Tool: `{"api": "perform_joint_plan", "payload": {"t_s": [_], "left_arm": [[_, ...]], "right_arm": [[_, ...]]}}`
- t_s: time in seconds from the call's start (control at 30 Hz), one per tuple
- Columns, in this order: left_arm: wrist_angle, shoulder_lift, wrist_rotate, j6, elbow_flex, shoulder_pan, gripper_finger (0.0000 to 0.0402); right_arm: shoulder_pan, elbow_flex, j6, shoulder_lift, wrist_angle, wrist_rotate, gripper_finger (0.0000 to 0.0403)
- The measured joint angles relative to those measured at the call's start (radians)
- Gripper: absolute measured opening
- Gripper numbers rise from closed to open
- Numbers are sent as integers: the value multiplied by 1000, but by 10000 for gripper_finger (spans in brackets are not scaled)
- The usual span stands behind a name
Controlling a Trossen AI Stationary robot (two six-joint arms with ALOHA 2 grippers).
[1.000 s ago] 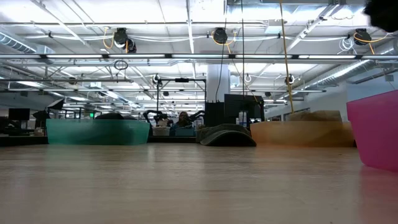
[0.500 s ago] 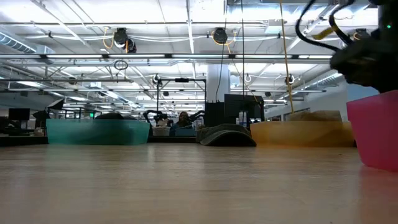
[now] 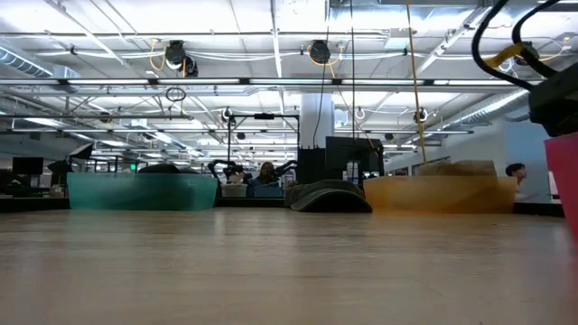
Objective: Pick & Place hat
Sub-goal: Adjust the red bin
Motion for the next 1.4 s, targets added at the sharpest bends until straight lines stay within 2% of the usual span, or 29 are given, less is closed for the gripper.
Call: {"api": "perform_joint_plan", "payload": {"t_s": [0.2,0.47,0.73,1.03,1.23,1.4], "left_arm": [[0,0,0,8,0,0,93],[0,0,1,8,0,0,93],[0,0,2,11,0,0,93],[-1,0,3,7,0,-2,93],[-1,0,4,44,0,-2,93],[-9,0,67,82,0,-2,93]], "right_arm": [[58,0,70,0,-54,0,84],[79,0,72,-42,-116,1,84],[56,50,75,-101,-104,177,84],[-4,213,-153,-15,-21,237,84],[-110,306,-335,83,-16,264,84],[-168,383,-390,206,114,225,84]]}}
